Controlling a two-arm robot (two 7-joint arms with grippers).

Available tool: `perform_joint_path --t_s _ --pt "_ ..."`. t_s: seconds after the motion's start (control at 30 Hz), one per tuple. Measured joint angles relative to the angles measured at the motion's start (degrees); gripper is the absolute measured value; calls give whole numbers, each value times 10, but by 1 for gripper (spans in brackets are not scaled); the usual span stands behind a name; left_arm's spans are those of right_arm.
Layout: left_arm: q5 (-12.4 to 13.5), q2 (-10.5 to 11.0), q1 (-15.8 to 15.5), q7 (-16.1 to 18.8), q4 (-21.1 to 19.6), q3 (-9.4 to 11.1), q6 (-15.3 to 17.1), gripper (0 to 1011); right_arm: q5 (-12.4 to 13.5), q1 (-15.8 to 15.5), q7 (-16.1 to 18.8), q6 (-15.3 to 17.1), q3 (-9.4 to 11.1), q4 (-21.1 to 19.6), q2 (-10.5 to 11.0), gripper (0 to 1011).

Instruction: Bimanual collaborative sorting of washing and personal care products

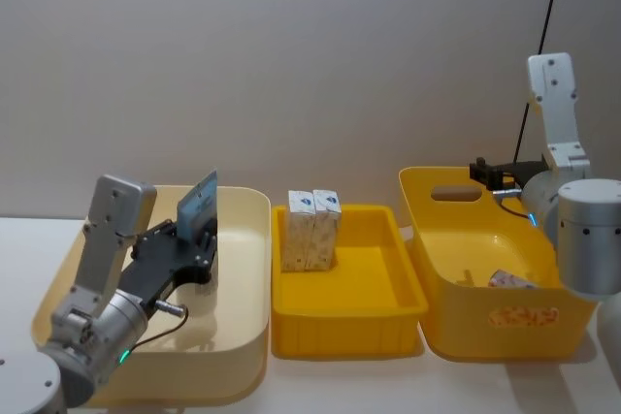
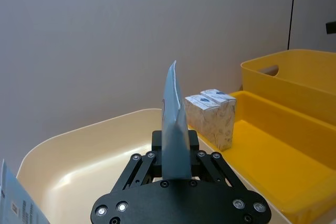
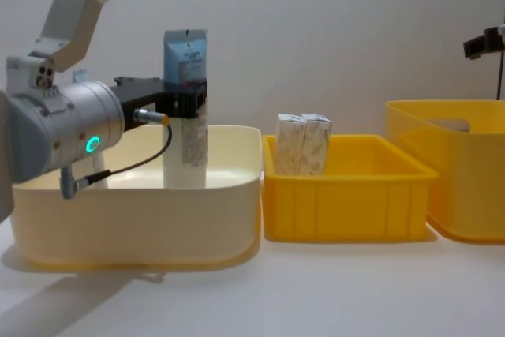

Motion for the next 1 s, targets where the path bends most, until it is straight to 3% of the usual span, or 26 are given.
perform_joint_path --t_s 0.43,1.0 --pt "-17 -13 6 4 -36 -29 -19 264 -3 3 15 -7 -9 3 3 1001" --pt "-74 -47 -5 -13 -83 -77 -59 264 7 -5 116 -34 -39 -24 29 1001"
